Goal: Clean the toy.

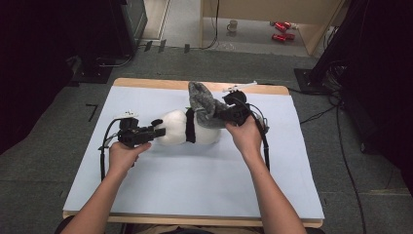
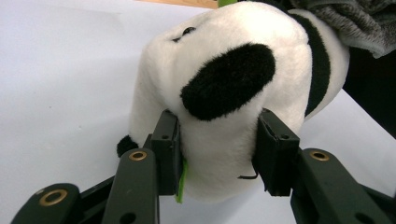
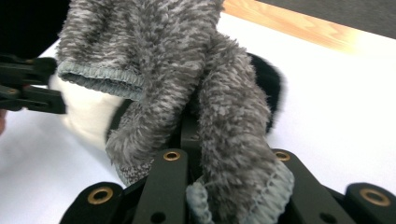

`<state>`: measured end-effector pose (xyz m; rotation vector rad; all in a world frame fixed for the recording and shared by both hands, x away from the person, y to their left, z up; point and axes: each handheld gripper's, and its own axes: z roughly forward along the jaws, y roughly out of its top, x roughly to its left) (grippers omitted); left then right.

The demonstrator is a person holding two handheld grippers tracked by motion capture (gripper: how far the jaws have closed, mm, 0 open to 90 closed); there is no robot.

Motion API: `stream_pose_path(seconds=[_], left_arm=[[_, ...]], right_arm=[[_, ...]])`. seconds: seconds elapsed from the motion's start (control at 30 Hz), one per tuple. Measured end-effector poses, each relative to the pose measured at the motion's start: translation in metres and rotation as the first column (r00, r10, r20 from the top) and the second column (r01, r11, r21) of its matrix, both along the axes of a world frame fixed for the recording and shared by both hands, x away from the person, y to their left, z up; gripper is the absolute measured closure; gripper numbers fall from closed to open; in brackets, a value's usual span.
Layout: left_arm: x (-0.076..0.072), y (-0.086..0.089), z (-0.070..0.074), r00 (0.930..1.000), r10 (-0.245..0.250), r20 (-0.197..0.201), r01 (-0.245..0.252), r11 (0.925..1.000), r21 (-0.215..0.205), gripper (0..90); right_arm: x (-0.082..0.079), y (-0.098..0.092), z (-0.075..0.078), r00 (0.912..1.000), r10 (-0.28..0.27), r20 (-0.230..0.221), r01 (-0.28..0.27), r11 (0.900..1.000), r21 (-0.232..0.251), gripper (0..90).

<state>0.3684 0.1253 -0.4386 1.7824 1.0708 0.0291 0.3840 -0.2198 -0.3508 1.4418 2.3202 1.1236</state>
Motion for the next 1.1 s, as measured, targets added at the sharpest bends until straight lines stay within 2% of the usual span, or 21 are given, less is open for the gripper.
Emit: stream_pose_path(seconds=[0.1, 0.2, 0.33, 0.37, 0.43, 0.5, 0.57, 0.67, 0.83, 0.97, 1.1], left_arm=[[-0.001, -0.001, 0.0, 0.9999, -0.001, 0.012, 0.001, 1.0, 0.002, 56.3], [-0.001, 0.0, -0.001, 0.9997, -0.006, 0.022, 0.006, 1.0, 0.0, 52.8], [0.0, 0.005, -0.002, 0.999, -0.031, 0.031, 0.032, 0.9993, -0.021, 42.2], [-0.001, 0.005, -0.002, 0.9974, -0.054, 0.048, 0.055, 0.9981, -0.027, 39.1], [-0.003, 0.005, -0.003, 0.9923, -0.078, 0.096, 0.077, 0.9969, 0.014, 32.8], [-0.006, 0.004, -0.004, 0.9814, -0.125, 0.146, 0.115, 0.9904, 0.077, 29.3], [-0.007, 0.004, -0.005, 0.9751, -0.152, 0.161, 0.136, 0.9849, 0.107, 27.4], [-0.006, 0.004, -0.009, 0.9704, -0.172, 0.17, 0.152, 0.9807, 0.123, 27.5], [-0.001, -0.001, -0.017, 0.9696, -0.15, 0.193, 0.126, 0.9834, 0.13, 26.8], [0.005, -0.006, -0.027, 0.9762, -0.129, 0.174, 0.106, 0.9852, 0.135, 24.6], [0.01, -0.004, -0.03, 0.982, -0.102, 0.159, 0.086, 0.9906, 0.106, 29.0]], right_arm=[[-0.001, -0.01, -0.001, 0.9999, -0.013, -0.01, 0.013, 1.0, 0.001, 78.3], [-0.002, -0.01, -0.004, 0.9999, -0.012, -0.008, 0.012, 1.0, 0.001, 78.3], [0.001, -0.006, -0.006, 0.9998, -0.018, -0.003, 0.018, 1.0, -0.004, 78.3], [0.001, -0.006, -0.006, 0.9998, -0.019, -0.003, 0.019, 1.0, -0.007, 78.3], [0.002, -0.005, -0.006, 0.9996, -0.027, -0.001, 0.027, 0.999, -0.017, 78.4], [0.004, -0.006, -0.006, 0.9996, -0.03, 0.0, 0.03, 0.999, -0.02, 78.4], [0.005, -0.006, -0.006, 0.9995, -0.031, -0.003, 0.031, 0.999, -0.021, 78.4], [0.007, -0.006, -0.007, 0.9995, -0.032, -0.002, 0.032, 0.999, -0.019, 78.4], [0.012, -0.006, -0.007, 0.9991, -0.043, -0.001, 0.043, 0.999, -0.013, 78.3], [0.016, -0.007, -0.008, 0.9986, -0.053, 0.0, 0.053, 0.999, -0.003, 78.3], [0.018, -0.005, -0.007, 0.9987, -0.051, 0.006, 0.051, 0.999, 0.009, 78.1]])
